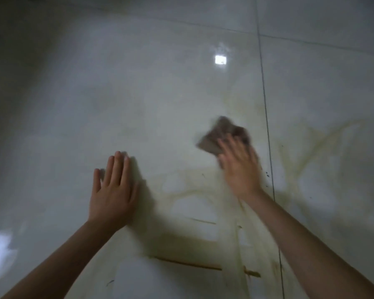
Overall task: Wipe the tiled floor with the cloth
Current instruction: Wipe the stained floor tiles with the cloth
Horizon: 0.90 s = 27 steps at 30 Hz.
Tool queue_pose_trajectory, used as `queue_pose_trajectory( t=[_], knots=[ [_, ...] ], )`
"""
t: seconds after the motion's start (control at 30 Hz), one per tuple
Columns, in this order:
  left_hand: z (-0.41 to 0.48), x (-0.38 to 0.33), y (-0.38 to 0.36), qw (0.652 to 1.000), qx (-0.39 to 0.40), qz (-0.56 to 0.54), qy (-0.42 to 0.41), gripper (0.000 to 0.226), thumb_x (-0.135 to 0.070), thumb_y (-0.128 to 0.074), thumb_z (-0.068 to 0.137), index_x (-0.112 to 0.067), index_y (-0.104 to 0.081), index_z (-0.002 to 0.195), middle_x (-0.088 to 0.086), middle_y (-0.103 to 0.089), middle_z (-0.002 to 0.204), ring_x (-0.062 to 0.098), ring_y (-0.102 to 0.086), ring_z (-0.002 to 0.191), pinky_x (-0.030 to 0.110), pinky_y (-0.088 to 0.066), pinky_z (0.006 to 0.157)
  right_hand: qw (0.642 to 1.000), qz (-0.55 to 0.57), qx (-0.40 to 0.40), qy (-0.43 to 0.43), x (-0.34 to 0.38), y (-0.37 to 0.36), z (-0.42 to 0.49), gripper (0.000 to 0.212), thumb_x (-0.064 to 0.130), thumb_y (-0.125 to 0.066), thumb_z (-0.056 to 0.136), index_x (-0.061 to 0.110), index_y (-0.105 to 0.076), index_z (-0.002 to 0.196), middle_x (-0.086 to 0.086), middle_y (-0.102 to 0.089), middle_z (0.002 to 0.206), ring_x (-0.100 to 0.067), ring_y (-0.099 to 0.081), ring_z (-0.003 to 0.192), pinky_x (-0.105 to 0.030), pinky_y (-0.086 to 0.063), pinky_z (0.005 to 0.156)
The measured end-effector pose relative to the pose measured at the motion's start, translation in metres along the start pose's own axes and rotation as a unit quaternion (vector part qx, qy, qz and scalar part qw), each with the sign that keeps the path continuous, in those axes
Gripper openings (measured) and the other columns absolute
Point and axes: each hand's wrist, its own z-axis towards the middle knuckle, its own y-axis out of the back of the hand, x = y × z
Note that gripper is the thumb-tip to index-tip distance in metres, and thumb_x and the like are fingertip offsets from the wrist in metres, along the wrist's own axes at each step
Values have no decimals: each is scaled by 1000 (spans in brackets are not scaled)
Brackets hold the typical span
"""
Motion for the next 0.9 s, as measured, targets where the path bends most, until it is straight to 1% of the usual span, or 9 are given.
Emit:
queue_pose_trajectory(
  t=[0.1, 0.2, 0.27, 0.37, 0.5, 0.6, 0.7, 0.8, 0.9],
  knots=[
    [2, -9, -6, 1000, 9, 5, 11, 76, -56, 7, 87, -15, 17, 150, 5, 27, 156, 19, 29, 142, 43, 12, 118, 993, 8, -29, -112, -58, 15, -37, 55, 37, -22, 100, 15, -42, 146, -7, -33, 155, -27, -27, 145, -50, -19, 117],
    [3, -9, -11, 1000, 11, -16, 12, 79, -60, 12, 83, -17, 20, 148, 2, 31, 154, 16, 33, 141, 42, 16, 117, 967, 29, -60, -247, -18, 3, -32, 53, 33, -32, 98, 15, -42, 146, -12, -31, 156, -32, -23, 146, -53, -14, 117],
    [4, -6, -14, 1000, 16, -18, 4, 79, -61, 11, 83, -17, 19, 148, -1, 31, 154, 13, 33, 140, 41, 17, 117, 976, 43, -61, -202, 42, -5, -25, 50, 30, -36, 98, 15, -43, 145, -14, -32, 154, -36, -24, 145, -56, -17, 116],
    [5, -1, -14, 999, 33, -18, -2, 80, -64, 10, 83, -18, 20, 148, -3, 32, 153, 9, 35, 139, 39, 20, 115, 999, 37, -22, 15, 133, -26, -39, 50, 31, -39, 95, 18, -47, 143, -10, -37, 153, -32, -28, 144, -59, -25, 112],
    [7, 4, -13, 998, 59, -15, -5, 92, -75, 22, 72, -18, 24, 145, -4, 36, 150, 8, 38, 137, 35, 25, 111, 985, 28, 40, 163, 113, -16, -53, 44, 34, -42, 96, 21, -55, 137, -1, -45, 148, -21, -39, 139, -48, -38, 108],
    [8, 4, -13, 998, 60, -24, 0, 85, -69, 13, 78, -19, 26, 145, -5, 39, 149, 8, 38, 137, 39, 22, 115, 997, -9, -3, 83, 12, 1, -57, 43, 25, -44, 95, 9, -59, 132, -13, -52, 141, -32, -49, 131, -55, -44, 100],
    [7, 5, -17, 999, 48, -18, -7, 81, -65, 10, 82, -17, 25, 146, -3, 37, 152, 10, 35, 139, 40, 21, 115, 1000, -25, 10, -6, -68, 26, -64, 49, 30, -34, 97, 5, -59, 131, -15, -49, 144, -34, -47, 132, -59, -39, 104],
    [8, 5, -18, 999, 39, -11, -8, 81, -65, 8, 84, -17, 22, 147, -2, 34, 153, 10, 33, 140, 35, 25, 112, 999, -27, 27, 25, -87, 26, -22, 57, 40, -30, 93, 8, -52, 134, -16, -44, 147, -35, -41, 136, -62, -28, 110],
    [8, 6, -18, 999, 42, -6, -11, 82, -67, 7, 84, -17, 22, 147, -3, 34, 153, 8, 33, 140, 28, 31, 108, 998, -38, 24, -33, -73, 19, 57, 61, 43, -29, 91, 16, -36, 146, -9, -20, 159, -30, -17, 146, -60, -5, 115]
  ],
)
